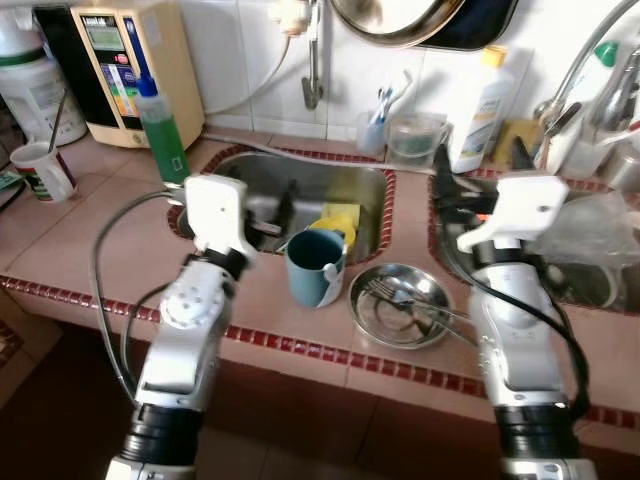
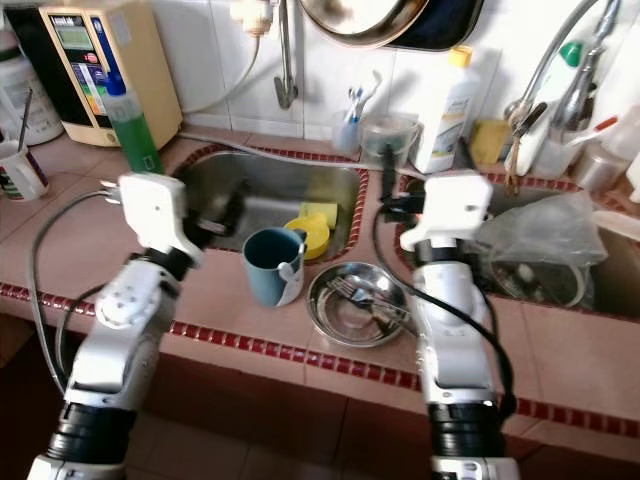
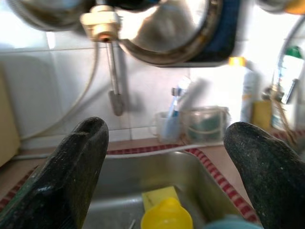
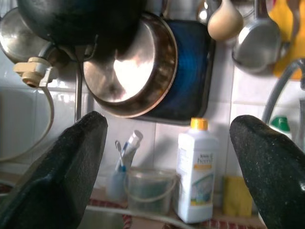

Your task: Kitchen organization

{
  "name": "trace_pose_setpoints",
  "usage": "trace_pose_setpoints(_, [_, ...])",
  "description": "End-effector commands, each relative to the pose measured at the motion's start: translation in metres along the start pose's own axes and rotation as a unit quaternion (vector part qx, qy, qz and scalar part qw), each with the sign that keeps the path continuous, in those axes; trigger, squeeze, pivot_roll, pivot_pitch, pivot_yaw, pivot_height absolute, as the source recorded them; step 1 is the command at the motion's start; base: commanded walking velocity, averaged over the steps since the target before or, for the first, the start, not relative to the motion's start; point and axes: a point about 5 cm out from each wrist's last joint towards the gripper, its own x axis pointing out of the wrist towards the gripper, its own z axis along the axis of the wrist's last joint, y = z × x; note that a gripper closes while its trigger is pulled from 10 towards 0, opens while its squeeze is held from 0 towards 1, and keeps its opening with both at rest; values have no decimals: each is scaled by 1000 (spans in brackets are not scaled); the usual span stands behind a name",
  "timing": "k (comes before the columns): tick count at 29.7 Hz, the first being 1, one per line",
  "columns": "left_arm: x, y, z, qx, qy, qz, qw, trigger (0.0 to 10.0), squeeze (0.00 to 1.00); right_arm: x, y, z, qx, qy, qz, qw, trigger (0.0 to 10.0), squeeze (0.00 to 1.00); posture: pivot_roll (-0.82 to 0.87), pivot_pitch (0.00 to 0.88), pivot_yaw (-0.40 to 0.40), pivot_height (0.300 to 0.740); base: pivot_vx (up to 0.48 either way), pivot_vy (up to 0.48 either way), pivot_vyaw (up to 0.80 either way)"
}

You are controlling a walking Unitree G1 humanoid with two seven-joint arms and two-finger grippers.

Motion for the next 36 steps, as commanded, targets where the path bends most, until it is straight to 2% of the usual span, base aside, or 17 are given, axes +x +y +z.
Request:
trace_pose_setpoints(1, [-8, 1, -4, 21, 14, -24, 999, 10000, 0, -6, 7, -9, 16, 24, 11, 1000, 10000, 0, -48, 0, -2, 740, 0, 0, 0])
trace_pose_setpoints(4, [-13, -2, -6, 38, 21, -46, 998, 10000, 0, -13, 6, -14, 13, 40, 17, 999, 10000, 0, -54, 0, 3, 740, 0, 0, 0])
trace_pose_setpoints(6, [-22, -8, -12, 61, 35, -70, 995, 10000, 0, -26, 5, -20, 7, 59, 19, 998, 10000, 0, -62, 0, 7, 740, 0, 0, 0])
trace_pose_setpoints(10, [-27, -11, -15, 52, 43, -80, 995, 10000, 0, -34, 5, -21, 6, 68, 19, 997, 10000, 0, -71, 0, 11, 740, 0, 0, 0])
trace_pose_setpoints(12, [-34, -16, -16, 55, 53, -105, 992, 10000, 0, -48, 5, -23, 8, 84, 24, 996, 10000, 0, -78, 20, 16, 740, 0, 0, 0])
trace_pose_setpoints(17, [-40, -22, -12, 65, 49, -148, 986, 10000, 0, -60, 7, -24, 9, 101, 40, 994, 10000, 0, -85, 43, 17, 740, 0, 0, 0])
trace_pose_setpoints(25, [-38, -29, -4, 62, 42, -182, 980, 10000, 0, -66, 6, -24, 5, 111, 46, 993, 10000, 0, -96, 50, 27, 740, 0, 0, 0])
trace_pose_setpoints(29, [-35, -34, -3, 69, 69, -214, 972, 10000, 0, -71, 8, -23, 7, 116, 49, 992, 10000, 0, -98, 50, 40, 740, 0, 0, 0])
trace_pose_setpoints(36, [-28, -32, -8, 60, 95, -204, 972, 10000, 0, -74, 10, -22, 7, 116, 44, 992, 10000, 0, -120, 47, 61, 740, 0, 0, 0])
